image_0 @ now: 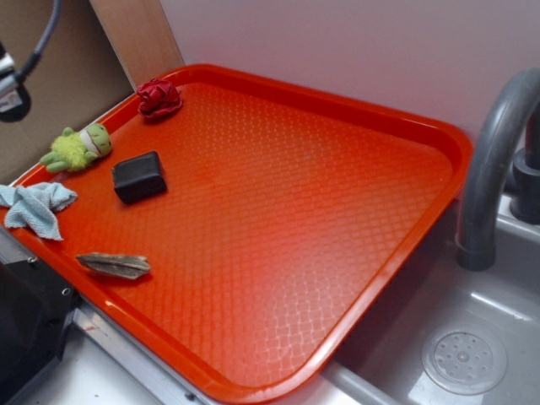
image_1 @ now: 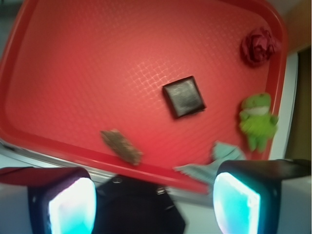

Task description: Grab the blue cloth.

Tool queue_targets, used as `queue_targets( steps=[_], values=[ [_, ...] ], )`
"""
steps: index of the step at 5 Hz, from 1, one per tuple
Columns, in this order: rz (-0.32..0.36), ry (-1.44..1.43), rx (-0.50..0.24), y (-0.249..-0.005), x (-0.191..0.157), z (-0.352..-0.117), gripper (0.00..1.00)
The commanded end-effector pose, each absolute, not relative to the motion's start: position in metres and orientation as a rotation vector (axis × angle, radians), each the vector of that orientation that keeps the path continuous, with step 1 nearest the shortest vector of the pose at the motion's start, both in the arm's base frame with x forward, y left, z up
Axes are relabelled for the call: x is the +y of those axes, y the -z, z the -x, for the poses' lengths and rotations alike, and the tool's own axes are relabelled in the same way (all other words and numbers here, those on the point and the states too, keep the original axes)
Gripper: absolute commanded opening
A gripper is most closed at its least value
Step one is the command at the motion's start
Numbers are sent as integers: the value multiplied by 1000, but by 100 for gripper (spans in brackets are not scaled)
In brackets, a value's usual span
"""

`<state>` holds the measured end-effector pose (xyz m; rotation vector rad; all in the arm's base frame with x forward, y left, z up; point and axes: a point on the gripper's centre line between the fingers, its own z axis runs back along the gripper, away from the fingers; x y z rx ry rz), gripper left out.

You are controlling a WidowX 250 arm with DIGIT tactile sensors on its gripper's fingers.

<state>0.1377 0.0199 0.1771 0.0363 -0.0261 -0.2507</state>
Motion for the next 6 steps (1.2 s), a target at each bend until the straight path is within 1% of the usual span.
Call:
queue_targets(
  steps=[1, 5, 6],
  values=[
    [-257, 336, 12, -122, 97, -131, 100],
    [-257, 336, 12, -122, 97, -131, 100],
    [-313, 347, 40, -76, 120, -130, 100]
  ],
)
